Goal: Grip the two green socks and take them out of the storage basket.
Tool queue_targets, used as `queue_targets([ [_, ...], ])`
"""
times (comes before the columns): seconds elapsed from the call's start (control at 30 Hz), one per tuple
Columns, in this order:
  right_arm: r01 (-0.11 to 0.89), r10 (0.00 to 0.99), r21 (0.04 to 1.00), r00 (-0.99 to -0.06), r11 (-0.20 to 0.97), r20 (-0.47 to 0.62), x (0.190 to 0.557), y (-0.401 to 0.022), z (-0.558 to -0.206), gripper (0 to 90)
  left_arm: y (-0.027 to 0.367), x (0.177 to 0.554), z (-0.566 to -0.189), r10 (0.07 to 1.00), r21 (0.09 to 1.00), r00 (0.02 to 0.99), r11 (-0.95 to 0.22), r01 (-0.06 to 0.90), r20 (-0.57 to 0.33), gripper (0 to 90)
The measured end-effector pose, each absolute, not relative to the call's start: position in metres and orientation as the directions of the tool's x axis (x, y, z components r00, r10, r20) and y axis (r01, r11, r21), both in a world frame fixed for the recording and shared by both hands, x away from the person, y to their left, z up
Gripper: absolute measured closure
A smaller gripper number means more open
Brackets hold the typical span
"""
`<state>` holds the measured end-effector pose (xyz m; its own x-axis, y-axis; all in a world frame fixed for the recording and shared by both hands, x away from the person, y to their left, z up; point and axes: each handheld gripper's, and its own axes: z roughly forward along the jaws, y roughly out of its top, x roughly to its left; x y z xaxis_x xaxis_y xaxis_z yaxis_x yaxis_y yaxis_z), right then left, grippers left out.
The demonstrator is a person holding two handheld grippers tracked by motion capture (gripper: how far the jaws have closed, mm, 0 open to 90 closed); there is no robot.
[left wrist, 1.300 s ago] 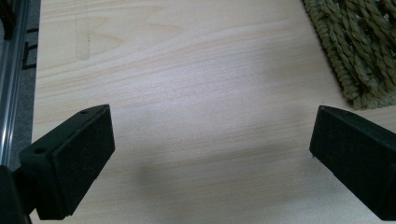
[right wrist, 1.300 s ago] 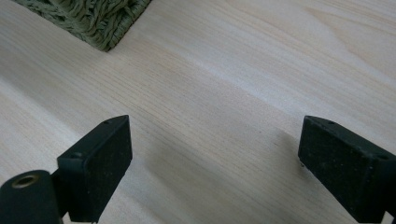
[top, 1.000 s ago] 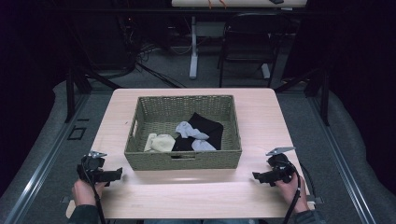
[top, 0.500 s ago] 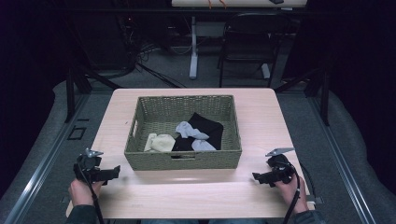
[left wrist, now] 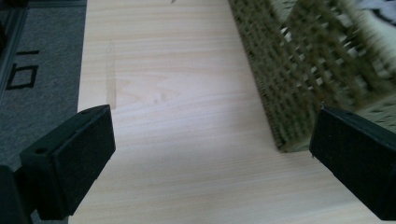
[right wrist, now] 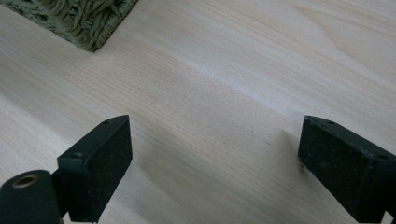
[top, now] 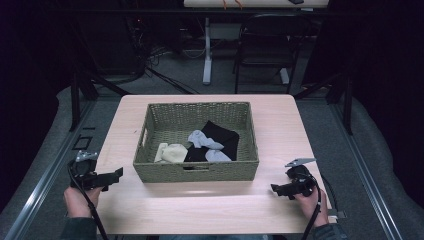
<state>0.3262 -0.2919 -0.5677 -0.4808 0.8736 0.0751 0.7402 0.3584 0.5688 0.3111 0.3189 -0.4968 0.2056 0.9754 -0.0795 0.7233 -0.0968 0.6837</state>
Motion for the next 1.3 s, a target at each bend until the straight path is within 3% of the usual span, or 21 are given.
queue_targets([
  [0.3, 0.737, 0.869, 0.568, -0.49, 0.367, 0.074, 0.329, -0.288, -0.568, 9.3, 0.304, 0.326, -0.455, 0.956, 0.685, 0.289, -0.178, 0.706, -0.049, 0.3],
  [0.7, 0.73, 0.866, 0.572, -0.496, 0.374, 0.067, 0.33, -0.286, -0.567, 9.3, 0.253, 0.363, -0.405, 0.893, 0.695, 0.45, -0.312, 0.648, -0.018, 0.0],
  [1.0, 0.731, 0.866, 0.572, -0.496, 0.372, 0.071, 0.33, -0.29, -0.567, 9.3, 0.226, 0.393, -0.403, 0.863, 0.664, 0.505, -0.361, 0.654, -0.028, 0.0],
  [1.3, 0.725, 0.86, 0.58, -0.504, 0.372, 0.079, 0.331, -0.291, -0.566, 9.4, 0.192, 0.421, -0.421, 0.829, 0.568, 0.558, -0.447, 0.691, -0.028, 0.1],
])
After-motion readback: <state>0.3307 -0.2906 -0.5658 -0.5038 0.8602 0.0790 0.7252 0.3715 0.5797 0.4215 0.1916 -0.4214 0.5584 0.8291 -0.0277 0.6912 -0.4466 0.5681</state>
